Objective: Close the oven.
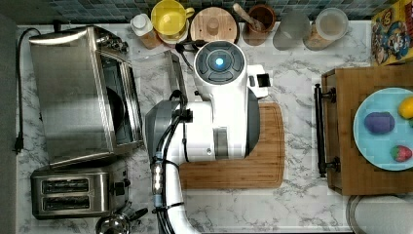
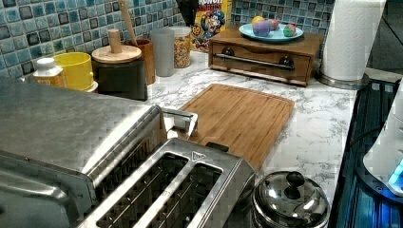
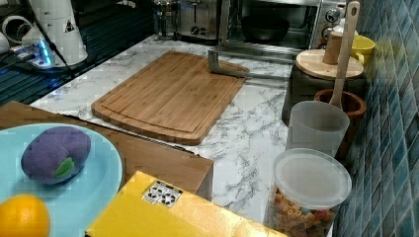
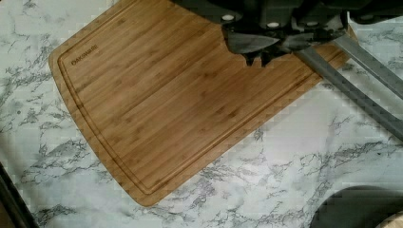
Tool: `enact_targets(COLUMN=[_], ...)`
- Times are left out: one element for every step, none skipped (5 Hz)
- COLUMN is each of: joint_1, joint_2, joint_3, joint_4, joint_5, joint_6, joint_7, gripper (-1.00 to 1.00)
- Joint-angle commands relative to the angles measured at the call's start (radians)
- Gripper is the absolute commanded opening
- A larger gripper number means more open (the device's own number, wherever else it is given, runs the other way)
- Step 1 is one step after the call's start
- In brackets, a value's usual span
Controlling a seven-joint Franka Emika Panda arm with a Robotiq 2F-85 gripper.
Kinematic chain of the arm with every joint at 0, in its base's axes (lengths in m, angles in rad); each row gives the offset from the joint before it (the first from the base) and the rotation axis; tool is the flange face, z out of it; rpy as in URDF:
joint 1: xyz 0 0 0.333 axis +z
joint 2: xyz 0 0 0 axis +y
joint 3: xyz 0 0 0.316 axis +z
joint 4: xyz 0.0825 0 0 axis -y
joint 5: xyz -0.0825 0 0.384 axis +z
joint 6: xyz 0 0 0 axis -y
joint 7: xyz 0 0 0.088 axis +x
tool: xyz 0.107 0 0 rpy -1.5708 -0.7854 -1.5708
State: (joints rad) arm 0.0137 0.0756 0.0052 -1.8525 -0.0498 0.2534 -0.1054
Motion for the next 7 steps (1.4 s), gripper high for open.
enact_targets(joint_1=[-0.031, -0.103, -0.149, -0.174, -0.164, -0.14, -0.12], joint_2=[0.05, 0.174, 0.225, 0.236, 0.222, 0.196, 0.243], joint_3=[-0.009, -0.026, -0.053, -0.057, -0.028, 0.007, 0.022], joint_4=[0.027, 0.142, 0.148, 0.123, 0.08, -0.003, -0.027], joint_5=[0.093, 0.228, 0.355, 0.527, 0.63, 0.732, 0.774], joint_6=[0.008, -0.07, -0.019, 0.021, 0.04, 0.123, 0.188], joint_7=[-0.201, -0.53, -0.756, -0.979, -1.154, -1.254, -1.306], gripper=[-1.0, -1.0, -1.0, -1.0, -1.0, -1.0, -1.0])
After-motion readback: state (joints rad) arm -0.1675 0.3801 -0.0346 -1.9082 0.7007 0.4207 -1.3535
